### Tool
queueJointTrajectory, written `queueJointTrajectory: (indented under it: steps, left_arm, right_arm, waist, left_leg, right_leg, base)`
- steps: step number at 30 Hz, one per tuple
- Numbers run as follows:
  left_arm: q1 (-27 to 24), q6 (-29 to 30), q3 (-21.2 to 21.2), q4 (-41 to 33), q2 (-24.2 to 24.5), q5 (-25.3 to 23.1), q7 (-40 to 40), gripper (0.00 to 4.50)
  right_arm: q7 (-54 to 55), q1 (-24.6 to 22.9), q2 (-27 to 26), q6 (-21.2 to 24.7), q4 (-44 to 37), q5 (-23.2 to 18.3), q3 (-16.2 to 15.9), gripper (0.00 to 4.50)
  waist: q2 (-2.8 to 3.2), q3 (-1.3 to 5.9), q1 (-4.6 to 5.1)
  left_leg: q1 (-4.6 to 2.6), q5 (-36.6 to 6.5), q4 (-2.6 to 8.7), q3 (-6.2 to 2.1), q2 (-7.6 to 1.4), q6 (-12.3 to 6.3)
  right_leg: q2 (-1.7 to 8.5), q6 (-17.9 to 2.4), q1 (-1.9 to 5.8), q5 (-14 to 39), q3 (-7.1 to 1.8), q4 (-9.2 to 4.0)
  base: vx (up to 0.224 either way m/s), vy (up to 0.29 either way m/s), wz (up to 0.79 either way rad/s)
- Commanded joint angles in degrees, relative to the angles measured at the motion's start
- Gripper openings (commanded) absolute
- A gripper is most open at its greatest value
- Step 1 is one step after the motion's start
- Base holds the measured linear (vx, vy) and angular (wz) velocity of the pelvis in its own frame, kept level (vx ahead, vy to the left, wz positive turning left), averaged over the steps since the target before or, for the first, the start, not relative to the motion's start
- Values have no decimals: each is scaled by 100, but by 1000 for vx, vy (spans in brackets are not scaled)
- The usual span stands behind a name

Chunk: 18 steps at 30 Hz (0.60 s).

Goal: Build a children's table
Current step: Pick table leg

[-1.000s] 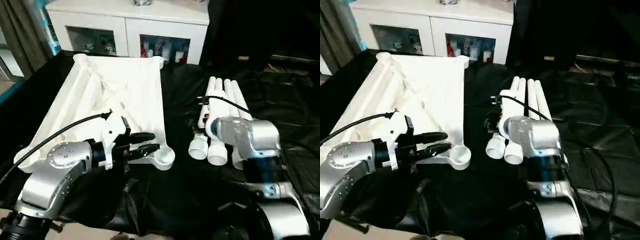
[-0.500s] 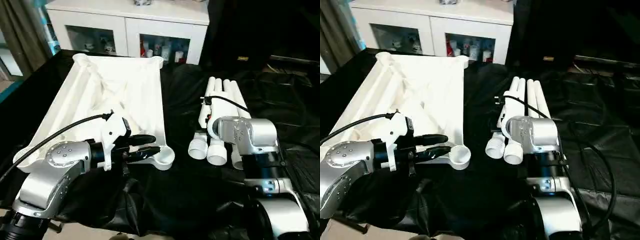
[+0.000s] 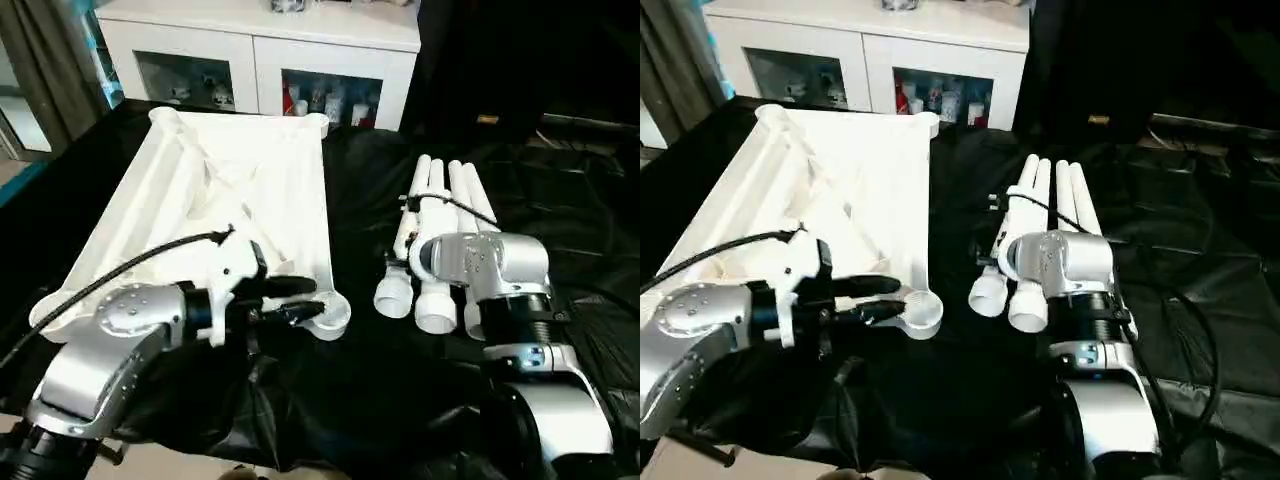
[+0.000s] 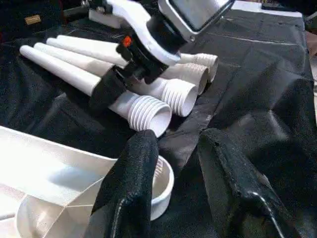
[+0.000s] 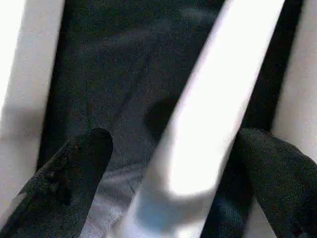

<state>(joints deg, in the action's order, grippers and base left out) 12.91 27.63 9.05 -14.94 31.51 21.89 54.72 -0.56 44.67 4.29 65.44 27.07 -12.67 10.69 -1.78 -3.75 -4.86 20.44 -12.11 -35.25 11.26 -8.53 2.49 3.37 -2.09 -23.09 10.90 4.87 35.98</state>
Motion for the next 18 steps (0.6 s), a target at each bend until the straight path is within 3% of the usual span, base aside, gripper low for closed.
queueJointTrajectory:
  steps: [1,9,18]
  left_arm:
    - [-2,48,68,-143,34,27,30,162]
    - [-56,72,147,-232,27,44,38,169]
    - [11,96,370,-325,97,-51,130,169]
  right_arm:
    - [-56,62,71,9,115,21,-57,450]
    - [-174,182,145,-94,622,31,-18,385]
    - [-209,360,171,-353,1197,-34,178,314]
  waist:
    - [3,378,32]
    - [-53,375,34]
    - [-66,375,42]
  left_leg:
    - [-68,-587,472,-214,-462,330]
    - [-63,-517,464,-204,-468,286]
    - [-74,-648,469,-210,-470,359]
  right_leg:
    - [591,-711,282,1290,-455,-425]
    - [598,-752,286,1278,-452,-417]
    - [596,-733,276,1317,-451,-418]
  base:
    - [0,0,0]
    - [0,0,0]
    - [0,0,0]
